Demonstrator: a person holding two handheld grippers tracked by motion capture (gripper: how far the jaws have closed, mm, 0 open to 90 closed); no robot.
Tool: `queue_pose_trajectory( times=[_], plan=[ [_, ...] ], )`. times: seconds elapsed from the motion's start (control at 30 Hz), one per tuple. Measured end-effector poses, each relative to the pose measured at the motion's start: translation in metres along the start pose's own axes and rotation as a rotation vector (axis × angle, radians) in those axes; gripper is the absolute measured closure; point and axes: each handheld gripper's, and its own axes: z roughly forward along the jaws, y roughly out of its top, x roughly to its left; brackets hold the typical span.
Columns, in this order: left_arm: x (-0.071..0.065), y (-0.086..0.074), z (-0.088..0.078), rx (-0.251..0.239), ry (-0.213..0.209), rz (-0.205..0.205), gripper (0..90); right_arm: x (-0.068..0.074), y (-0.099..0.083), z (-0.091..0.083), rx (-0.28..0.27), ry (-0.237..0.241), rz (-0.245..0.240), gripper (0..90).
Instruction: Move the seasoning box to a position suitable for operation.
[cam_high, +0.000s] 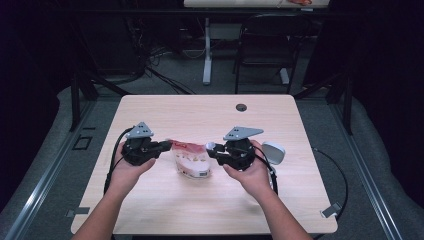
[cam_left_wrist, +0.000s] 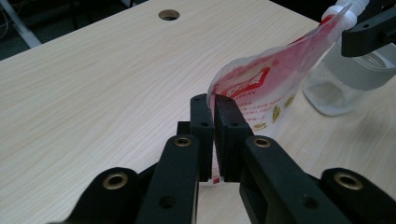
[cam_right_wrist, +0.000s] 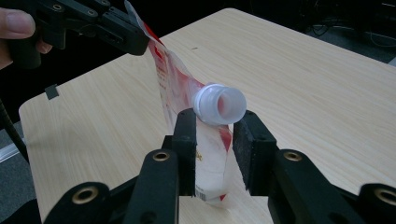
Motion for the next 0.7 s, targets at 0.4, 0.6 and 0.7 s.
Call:
queue_pose_trajectory(
  times=[0.4, 0.6, 0.7],
  plan=[
    [-0.005, 0.001, -0.003, 0.005, -0.008, 0.008, 90.0, 0.000, 0.000, -0.004, 0.006, 0.008, 0.004, 71.1],
    [-0.011, 0.000, -0.006, 0.002, -0.022, 0.011, 90.0, 0.002, -0.001, -0.010, 0.008, 0.013, -0.005, 71.1],
    [-0.014, 0.000, -0.009, 0.001, -0.029, 0.015, 90.0, 0.003, -0.001, -0.013, 0.009, 0.014, -0.011, 71.1]
  ],
)
